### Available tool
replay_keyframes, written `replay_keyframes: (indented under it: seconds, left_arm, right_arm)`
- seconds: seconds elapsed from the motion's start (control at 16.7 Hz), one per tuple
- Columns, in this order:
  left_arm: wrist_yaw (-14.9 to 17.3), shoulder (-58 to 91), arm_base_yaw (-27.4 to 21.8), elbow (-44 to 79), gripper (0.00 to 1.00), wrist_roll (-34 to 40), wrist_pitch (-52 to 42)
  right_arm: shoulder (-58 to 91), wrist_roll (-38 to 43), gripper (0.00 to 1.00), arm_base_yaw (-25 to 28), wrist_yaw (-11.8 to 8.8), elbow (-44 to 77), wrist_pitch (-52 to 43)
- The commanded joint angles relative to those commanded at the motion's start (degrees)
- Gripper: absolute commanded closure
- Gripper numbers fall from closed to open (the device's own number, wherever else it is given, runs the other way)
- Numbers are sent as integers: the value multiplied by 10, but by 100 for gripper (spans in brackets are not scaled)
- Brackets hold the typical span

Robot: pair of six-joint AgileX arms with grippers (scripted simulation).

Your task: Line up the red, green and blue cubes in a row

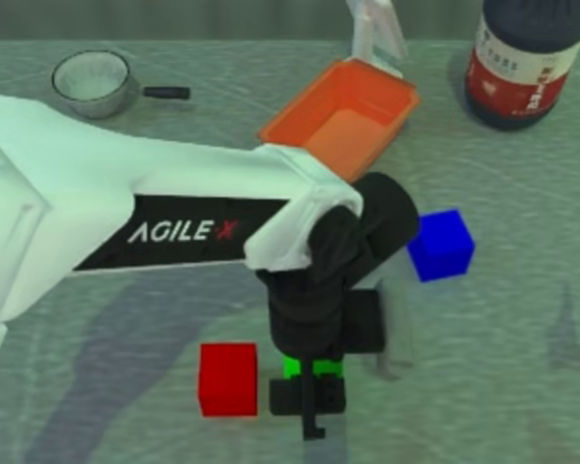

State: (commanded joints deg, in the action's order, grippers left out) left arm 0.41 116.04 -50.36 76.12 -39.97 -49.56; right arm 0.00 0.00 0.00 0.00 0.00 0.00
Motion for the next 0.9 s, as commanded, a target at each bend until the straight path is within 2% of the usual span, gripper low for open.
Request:
replay_keyframes:
  seconds: [0.3, 0.9]
  left_arm:
    - [0, 0, 0, 0, 2, 0, 0]
    - [0, -1, 1, 2, 0, 0, -2]
  right_arm:
    - [0, 0, 0, 0, 0, 0, 0]
    - [0, 0, 0, 0, 0, 0, 0]
